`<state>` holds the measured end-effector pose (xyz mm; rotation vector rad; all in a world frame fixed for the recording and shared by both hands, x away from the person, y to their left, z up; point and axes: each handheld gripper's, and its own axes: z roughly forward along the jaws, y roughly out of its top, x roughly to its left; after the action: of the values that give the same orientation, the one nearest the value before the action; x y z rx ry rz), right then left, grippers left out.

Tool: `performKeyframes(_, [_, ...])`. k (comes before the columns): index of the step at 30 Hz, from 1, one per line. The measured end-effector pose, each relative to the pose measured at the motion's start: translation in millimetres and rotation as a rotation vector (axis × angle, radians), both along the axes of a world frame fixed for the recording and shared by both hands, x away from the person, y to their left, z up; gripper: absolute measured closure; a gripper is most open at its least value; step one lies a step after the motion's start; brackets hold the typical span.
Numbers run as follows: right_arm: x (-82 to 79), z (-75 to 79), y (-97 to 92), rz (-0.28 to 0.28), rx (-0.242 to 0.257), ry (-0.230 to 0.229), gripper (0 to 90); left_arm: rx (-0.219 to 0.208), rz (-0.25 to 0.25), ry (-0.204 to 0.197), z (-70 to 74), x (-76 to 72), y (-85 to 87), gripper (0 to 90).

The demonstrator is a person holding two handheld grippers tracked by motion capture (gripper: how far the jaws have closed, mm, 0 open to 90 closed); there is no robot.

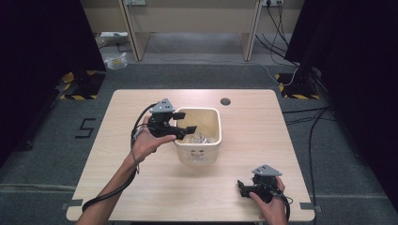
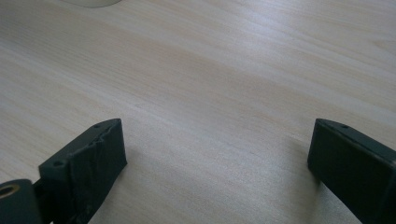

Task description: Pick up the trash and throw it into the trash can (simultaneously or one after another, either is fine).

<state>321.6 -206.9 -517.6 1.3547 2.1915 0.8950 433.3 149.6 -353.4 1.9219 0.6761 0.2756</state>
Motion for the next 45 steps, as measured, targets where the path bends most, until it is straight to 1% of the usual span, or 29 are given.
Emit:
performKeyframes(7, [0.0,0.1,0.0,0.0,-0.001,0.001,4.7,-0.018,0.027,0.003,0.8,-0.1,14.5,22.0])
performKeyframes(12, [0.0,0.0,0.0,0.0,0.0,0.0,4.6,-0.042,0.052,0.0,-0.2,-2.9,27.3,21.1])
performKeyframes(17, [0.0,0.1,0.1,-0.001,0.0,0.001,4.6,-0.039,0.069,0.001,-3.5,-6.9,39.3,21.0])
performKeyframes(18, [0.0,0.1,0.1,-0.001,0.001,0.001,4.6,-0.044,0.077,0.001,-4.4,-7.6,43.6,21.0])
performKeyframes(19, [0.0,0.1,0.1,-0.001,0.001,0.001,4.6,-0.044,0.077,0.001,-4.4,-7.6,43.6,21.0])
performKeyframes(20, [0.0,-0.1,0.1,0.0,0.001,-0.001,4.6,-0.05,0.083,0.0,-4.8,-7.8,46.5,21.0])
performKeyframes(30, [0.0,0.1,0.1,-0.001,0.001,0.001,4.6,-0.056,0.119,-0.004,-8.3,-10.7,65.8,21.0])
performKeyframes(38, [0.0,0.1,0.1,-0.001,0.001,0.001,4.6,-0.06,0.149,0.004,-15.6,-12.9,80.6,20.9])
performKeyframes(45, [0.0,0.0,0.1,-0.001,0.001,0.0,4.6,-0.067,0.179,0.013,-27.8,-16.4,90.8,21.0])
